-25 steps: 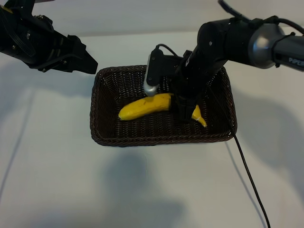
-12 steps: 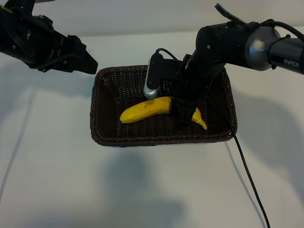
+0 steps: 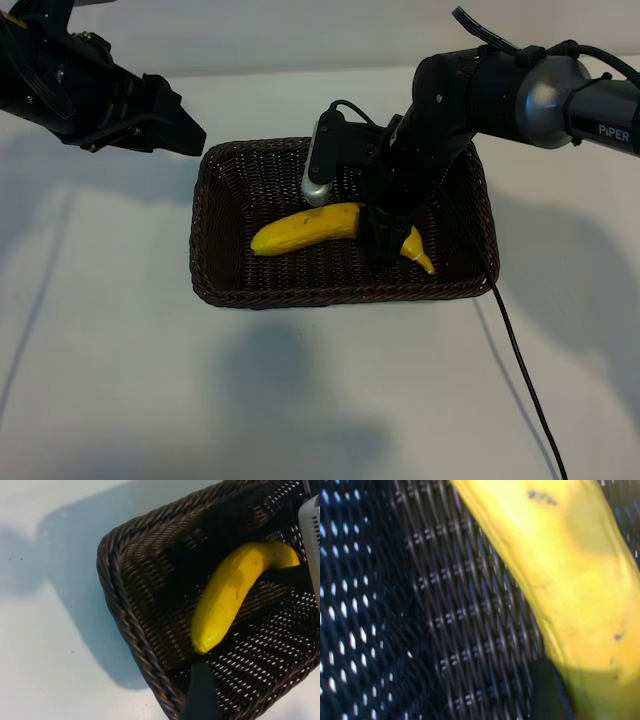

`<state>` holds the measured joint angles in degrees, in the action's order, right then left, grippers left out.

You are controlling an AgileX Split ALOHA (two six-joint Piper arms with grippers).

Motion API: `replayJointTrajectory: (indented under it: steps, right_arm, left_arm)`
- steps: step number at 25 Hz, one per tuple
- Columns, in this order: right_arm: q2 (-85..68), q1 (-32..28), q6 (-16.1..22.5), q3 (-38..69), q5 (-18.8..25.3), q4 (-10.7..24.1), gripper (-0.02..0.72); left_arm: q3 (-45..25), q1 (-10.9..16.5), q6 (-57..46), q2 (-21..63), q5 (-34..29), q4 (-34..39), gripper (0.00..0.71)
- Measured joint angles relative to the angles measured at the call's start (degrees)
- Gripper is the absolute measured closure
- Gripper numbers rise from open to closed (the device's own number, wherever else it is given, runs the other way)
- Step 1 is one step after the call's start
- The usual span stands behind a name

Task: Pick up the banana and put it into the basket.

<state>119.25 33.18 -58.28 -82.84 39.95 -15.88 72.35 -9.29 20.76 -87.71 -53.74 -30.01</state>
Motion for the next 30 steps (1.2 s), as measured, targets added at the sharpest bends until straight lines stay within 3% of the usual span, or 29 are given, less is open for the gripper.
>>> replayJointTrajectory:
  steps: [6,13,18,24,30]
  right_arm:
    - [-1.47,0.0,3.27,0.0,0.32,1.24,0.045]
    - [-4.46,0.0,7.04,0.0,1.49,4.07,0.049]
    - [-7.92,0.0,16.37,0.0,2.73,7.47,0.058]
    - [-12.19,0.0,26.13,-0.06,7.87,12.87,0.062]
    - [-13.25,0.0,39.22,-7.31,19.04,15.51,0.07]
  left_arm:
    - [0.0,0.0,-0.06,0.0,0.0,0.0,0.114]
    - [0.0,0.0,-0.12,0.0,0.0,0.29,0.114]
    - [0.0,0.0,-0.12,0.0,0.0,1.08,0.114]
    - [0.0,0.0,-0.12,0.0,0.06,1.3,0.114]
    - [0.0,0.0,-0.12,0.0,0.24,1.36,0.114]
